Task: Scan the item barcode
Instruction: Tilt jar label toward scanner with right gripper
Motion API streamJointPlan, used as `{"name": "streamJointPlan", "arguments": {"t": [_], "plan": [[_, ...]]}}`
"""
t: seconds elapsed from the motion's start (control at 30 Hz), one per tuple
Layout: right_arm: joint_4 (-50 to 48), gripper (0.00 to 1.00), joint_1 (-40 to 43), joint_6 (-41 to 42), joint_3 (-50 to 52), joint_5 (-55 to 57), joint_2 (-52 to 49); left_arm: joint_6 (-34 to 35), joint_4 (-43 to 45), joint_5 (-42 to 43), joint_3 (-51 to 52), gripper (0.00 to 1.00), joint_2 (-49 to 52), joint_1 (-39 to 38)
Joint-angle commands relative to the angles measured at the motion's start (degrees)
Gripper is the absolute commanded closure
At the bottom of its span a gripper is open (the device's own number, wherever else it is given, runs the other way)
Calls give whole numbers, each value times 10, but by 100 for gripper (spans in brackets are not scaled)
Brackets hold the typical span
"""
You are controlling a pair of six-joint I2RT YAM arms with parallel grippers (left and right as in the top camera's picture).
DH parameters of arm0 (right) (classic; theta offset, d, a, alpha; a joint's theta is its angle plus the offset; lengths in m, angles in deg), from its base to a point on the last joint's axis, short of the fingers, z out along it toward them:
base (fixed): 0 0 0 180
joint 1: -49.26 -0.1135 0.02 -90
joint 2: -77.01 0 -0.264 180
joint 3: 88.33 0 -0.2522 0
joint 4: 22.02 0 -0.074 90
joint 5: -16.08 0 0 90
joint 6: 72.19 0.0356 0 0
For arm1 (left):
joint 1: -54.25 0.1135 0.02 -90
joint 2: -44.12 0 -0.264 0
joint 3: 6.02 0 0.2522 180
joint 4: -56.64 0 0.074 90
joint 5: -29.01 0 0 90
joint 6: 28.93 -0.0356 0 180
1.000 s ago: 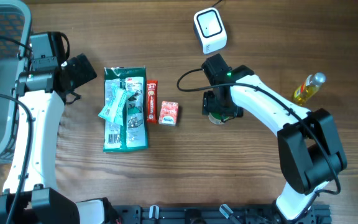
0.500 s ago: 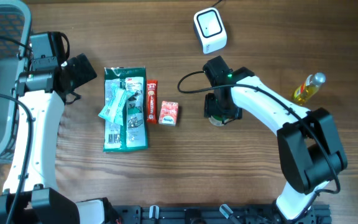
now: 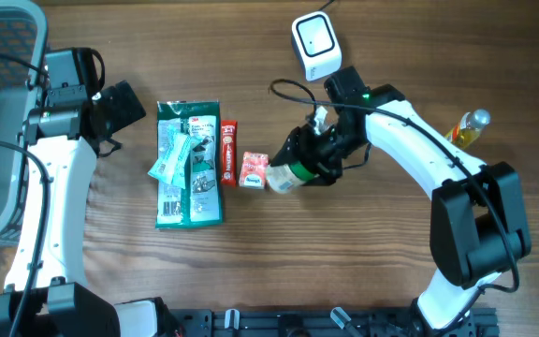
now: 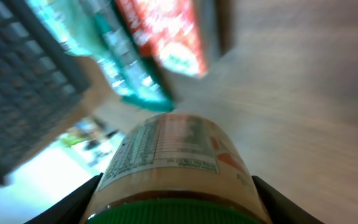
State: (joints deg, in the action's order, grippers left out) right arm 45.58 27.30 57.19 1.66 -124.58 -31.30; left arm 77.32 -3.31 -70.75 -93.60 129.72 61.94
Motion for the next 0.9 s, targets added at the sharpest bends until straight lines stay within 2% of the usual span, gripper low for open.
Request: {"name": "streamJointPlan", "arguments": {"t": [0.0,0.4,0.53,0.67,0.8,0.87], "plan": [[0,46,1,96,-15,-125,20,7,2,-1,-3,0,-1,3],[0,47,1,108,-15,-216,20,7,1,-1,-3,0,-1,3],[-21,47,1,147,-15,-195,20,7,1,-1,-3,0,-1,3],[-42,47,1,152,-15,-15,20,7,2,-1,-3,0,-1,3],[-40,48,1,89,-14,224,20,7,1,-1,-3,0,-1,3],[-40,50,2,64,-14,283,20,7,1,-1,-3,0,-1,3]]}}
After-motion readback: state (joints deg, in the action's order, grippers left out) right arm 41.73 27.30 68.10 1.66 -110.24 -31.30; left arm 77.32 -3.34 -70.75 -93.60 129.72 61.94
